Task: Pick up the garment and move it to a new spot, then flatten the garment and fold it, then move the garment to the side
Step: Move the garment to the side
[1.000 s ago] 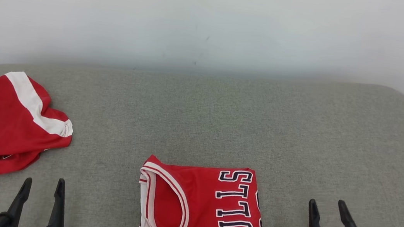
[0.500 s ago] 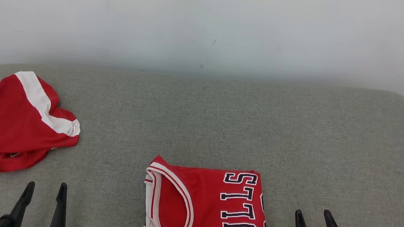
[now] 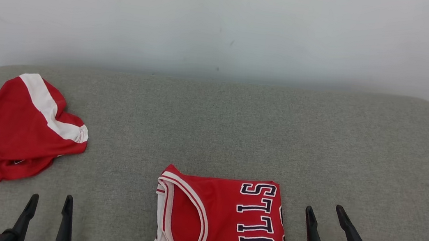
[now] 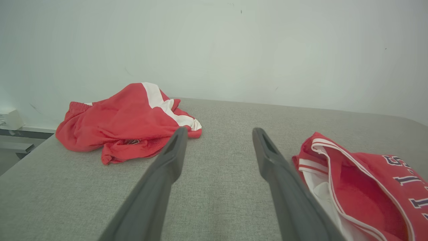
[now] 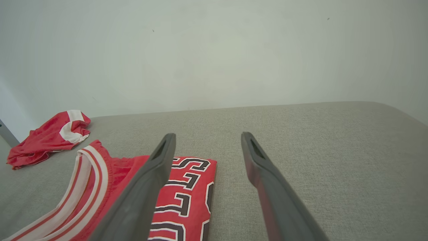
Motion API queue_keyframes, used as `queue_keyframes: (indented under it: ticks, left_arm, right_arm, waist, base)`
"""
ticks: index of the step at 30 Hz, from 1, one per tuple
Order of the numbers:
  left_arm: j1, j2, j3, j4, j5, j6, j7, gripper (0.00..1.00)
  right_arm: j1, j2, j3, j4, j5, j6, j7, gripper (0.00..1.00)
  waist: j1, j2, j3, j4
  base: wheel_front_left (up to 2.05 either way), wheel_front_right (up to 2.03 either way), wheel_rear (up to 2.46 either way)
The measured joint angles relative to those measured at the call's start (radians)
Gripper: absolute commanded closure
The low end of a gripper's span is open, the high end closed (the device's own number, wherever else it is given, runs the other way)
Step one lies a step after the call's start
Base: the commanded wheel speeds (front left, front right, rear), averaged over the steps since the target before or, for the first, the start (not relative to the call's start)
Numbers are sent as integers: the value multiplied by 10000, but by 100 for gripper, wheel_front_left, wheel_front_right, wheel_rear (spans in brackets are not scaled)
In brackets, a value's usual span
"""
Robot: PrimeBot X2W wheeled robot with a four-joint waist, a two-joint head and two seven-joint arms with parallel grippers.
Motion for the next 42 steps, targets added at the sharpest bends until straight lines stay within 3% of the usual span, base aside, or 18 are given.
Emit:
queue_keyframes:
  ticks: [13,29,30,31,38,42]
  left_arm:
    - [-314,-209,10,136,182,-173,0,0]
    - [-813,-472,247,401,374,-360,0,0]
    - [-837,-500,244,418,420,-393,0,0]
    - [-863,-529,240,426,449,-424,0,0]
    - [-996,-623,276,491,535,-520,0,0]
    - [-1119,-673,268,479,571,-541,0,0]
  right_arm:
    - [-1879,159,-19,2142,-107,-2,1386,0]
    - [-2666,456,424,5043,259,0,1237,0]
    - [-2706,466,518,5154,389,-2,1243,65]
    - [-2778,464,629,5246,531,-2,1252,99]
    - [-3418,499,936,5712,792,0,1110,100]
    - [-4372,188,1269,5726,836,0,1250,100]
  waist:
    - [0,1,433,485]
    - [1,1,1279,812]
    - [1,1,1300,804]
    - [1,1,1316,799]
    - [1,1,1397,719]
    - [1,1,1531,685]
  base:
    - [0,0,0]
    - [0,0,0]
    - [0,0,0]
    - [0,0,0]
    - [0,0,0]
    - [0,0,0]
